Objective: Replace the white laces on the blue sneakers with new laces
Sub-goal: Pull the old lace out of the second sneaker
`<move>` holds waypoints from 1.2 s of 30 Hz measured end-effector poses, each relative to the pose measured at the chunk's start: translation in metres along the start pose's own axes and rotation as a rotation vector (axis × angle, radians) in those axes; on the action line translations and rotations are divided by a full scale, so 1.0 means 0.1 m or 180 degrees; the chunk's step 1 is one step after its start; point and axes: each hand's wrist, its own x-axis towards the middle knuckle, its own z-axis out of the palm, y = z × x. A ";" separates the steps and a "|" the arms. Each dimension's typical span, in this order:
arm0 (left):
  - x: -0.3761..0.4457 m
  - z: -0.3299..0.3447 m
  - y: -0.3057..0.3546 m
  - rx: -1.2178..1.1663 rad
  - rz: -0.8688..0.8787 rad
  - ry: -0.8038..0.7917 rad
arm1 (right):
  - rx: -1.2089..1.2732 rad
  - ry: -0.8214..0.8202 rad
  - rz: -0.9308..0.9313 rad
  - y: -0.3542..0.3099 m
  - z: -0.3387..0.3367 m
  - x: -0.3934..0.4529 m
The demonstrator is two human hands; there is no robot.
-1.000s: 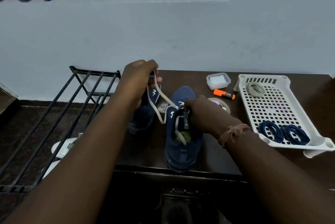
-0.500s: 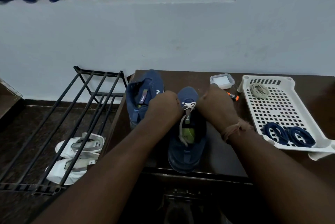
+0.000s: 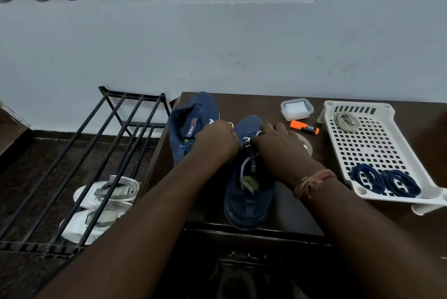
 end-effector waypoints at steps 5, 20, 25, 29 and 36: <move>0.01 0.01 -0.01 -0.0019 -0.0014 -0.0014 | -0.0130 0.0166 0.0119 -0.07 -0.01 0.02; 0.08 0.01 -0.01 0.0159 -0.0113 -0.0135 | 0.1128 0.0595 0.0511 0.17 -0.21 0.13; 0.11 0.03 -0.06 0.0160 -0.0166 -0.0140 | 0.0243 -0.0338 0.0253 0.05 -0.18 0.04; 0.11 0.05 -0.05 0.0037 -0.0194 -0.0128 | -0.0164 -0.0125 0.0061 0.04 -0.15 0.00; 0.14 0.05 -0.07 0.0156 -0.0235 -0.0176 | 0.2777 -0.0027 0.0863 0.10 -0.37 0.14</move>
